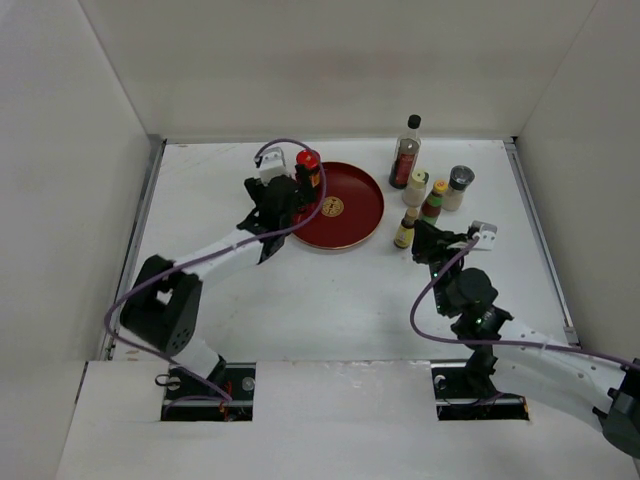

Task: Organize the condiment bottles

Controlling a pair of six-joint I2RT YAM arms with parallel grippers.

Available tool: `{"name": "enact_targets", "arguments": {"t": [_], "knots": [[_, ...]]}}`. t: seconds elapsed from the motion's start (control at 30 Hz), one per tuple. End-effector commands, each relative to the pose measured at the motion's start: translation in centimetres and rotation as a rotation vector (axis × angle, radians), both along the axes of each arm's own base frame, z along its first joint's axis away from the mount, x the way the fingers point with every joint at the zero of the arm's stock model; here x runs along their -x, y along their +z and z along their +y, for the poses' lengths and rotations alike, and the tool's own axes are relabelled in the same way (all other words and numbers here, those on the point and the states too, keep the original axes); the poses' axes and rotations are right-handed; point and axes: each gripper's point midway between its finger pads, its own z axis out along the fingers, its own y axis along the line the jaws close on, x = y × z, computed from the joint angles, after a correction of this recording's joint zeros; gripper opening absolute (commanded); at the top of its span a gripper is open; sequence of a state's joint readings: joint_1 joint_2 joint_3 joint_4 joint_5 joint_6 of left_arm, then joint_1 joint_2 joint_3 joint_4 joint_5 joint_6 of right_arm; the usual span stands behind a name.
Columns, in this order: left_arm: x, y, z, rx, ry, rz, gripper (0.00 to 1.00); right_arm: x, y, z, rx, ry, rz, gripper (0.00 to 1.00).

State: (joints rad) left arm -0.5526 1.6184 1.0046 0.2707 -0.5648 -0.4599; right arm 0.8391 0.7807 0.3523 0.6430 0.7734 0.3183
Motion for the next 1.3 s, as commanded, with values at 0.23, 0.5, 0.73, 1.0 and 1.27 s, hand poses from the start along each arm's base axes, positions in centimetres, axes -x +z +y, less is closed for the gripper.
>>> {"name": "enact_targets", "arguments": {"t": [0.23, 0.5, 0.73, 1.0, 1.27], "knots": [[10.3, 3.7, 3.9, 0.285, -0.023, -0.214, 0.86, -2.0, 0.3, 0.5, 0.08, -0.01, 0.097, 0.52], [12.6, 0.9, 3.9, 0.343, -0.099, -0.165, 0.74, -3.3, 0.2, -1.1, 0.11, -0.036, 0.163, 0.8], [15.5, -2.1, 4.2, 0.351, -0.154, -0.195, 0.54, -5.4, -2.9, -2.1, 0.202, -0.044, 0.332, 0.89], [15.6, -1.8, 2.4, 0.352, -0.216, -0.211, 0.6, -8.9, -4.5, -2.2, 0.274, -0.06, 0.43, 0.85], [16.9, -0.4, 3.3, 0.381, -0.195, -0.291, 0.6, -11.3, -7.1, -2.0, 0.315, -0.077, 0.505, 0.74]]}}
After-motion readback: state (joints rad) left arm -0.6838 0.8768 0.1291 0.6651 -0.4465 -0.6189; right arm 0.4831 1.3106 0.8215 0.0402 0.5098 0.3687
